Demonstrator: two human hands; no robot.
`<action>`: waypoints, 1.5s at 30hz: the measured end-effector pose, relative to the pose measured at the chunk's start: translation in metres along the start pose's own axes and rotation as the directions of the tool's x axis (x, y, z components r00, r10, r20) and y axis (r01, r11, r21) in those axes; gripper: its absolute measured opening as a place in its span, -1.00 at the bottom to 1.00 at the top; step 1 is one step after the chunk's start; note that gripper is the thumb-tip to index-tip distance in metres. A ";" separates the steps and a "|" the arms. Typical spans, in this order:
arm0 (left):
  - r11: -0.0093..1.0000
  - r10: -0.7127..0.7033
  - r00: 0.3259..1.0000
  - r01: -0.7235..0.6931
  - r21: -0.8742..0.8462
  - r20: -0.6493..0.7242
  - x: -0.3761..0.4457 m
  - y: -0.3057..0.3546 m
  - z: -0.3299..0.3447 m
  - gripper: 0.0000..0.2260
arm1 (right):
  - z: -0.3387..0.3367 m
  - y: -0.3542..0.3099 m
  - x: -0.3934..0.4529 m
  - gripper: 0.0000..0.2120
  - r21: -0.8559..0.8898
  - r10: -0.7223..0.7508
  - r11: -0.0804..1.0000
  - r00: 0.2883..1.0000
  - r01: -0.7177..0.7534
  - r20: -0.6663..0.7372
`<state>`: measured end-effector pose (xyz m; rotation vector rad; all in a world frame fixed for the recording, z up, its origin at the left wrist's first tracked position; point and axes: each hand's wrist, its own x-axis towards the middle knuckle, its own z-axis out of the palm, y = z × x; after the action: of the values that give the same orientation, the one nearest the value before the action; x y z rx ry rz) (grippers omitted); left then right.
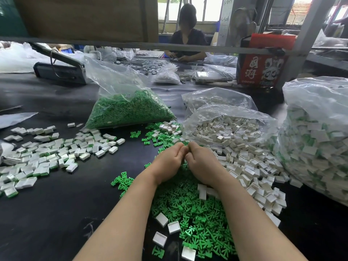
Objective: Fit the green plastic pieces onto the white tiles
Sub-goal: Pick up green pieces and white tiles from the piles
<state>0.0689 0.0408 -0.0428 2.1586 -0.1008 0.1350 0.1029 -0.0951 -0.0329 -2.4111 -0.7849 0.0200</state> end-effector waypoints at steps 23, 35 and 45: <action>0.915 0.035 0.978 -0.115 -0.388 -0.207 0.000 0.019 -0.011 -0.96 | -0.018 -0.007 -0.005 -0.96 0.705 0.075 0.678 0.934 0.210 -0.350; 0.844 -0.060 0.939 -0.133 -0.520 -0.338 0.002 0.025 -0.011 -0.89 | -0.016 -0.002 -0.003 -0.93 0.726 -0.010 0.632 0.939 0.272 -0.343; 0.829 0.011 0.898 -0.254 -0.498 -0.439 -0.002 0.031 -0.007 -0.88 | -0.015 -0.001 -0.002 -0.84 0.747 -0.036 0.652 0.990 0.128 -0.139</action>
<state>0.0622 0.0290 -0.0138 1.5041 -0.0355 0.5845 0.1034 -0.1040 -0.0206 -1.5516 -0.6534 0.1475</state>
